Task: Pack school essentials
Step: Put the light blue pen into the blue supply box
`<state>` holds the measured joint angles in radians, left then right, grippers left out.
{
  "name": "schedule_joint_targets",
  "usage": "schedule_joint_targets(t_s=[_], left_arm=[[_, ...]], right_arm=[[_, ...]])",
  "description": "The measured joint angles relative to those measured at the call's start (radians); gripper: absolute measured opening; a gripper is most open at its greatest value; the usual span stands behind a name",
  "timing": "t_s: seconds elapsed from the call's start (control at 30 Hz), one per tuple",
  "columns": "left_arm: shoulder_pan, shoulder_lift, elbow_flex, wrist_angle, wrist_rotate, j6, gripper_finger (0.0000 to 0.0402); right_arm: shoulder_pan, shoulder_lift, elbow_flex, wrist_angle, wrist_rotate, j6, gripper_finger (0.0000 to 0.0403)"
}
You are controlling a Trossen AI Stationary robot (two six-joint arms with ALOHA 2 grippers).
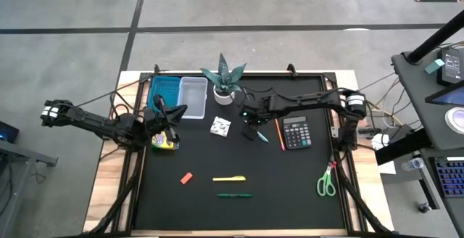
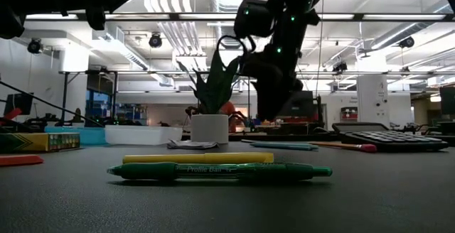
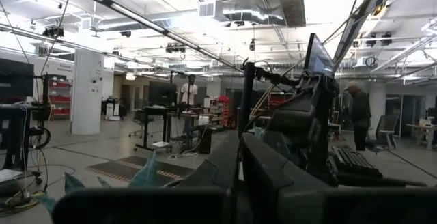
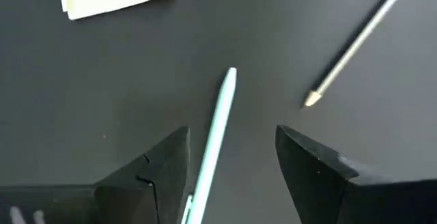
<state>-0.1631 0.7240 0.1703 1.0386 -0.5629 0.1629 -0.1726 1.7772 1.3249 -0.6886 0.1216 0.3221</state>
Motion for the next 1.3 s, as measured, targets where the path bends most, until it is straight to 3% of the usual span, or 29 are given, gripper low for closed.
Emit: schedule_joint_targets(t_s=[0.47, 0.63, 0.97, 1.3], left_arm=[[0.000, -0.003, 0.001, 0.000, 0.000, 0.001, 0.0003], [0.000, -0.005, 0.001, 0.001, 0.000, 0.001, 0.0003], [0.000, -0.007, 0.001, 0.001, 0.000, 0.001, 0.0003], [0.000, 0.013, 0.001, 0.001, 0.001, 0.000, 0.0003]], right_arm=[[-0.003, 0.136, 0.025, 0.016, -0.028, -0.024, 0.0198], [-0.003, 0.155, 0.031, 0.017, -0.045, -0.032, 0.0158], [0.000, 0.158, 0.030, 0.031, -0.062, -0.054, 0.0021], [0.007, 0.031, 0.024, 0.064, -0.044, -0.166, 0.0015]])
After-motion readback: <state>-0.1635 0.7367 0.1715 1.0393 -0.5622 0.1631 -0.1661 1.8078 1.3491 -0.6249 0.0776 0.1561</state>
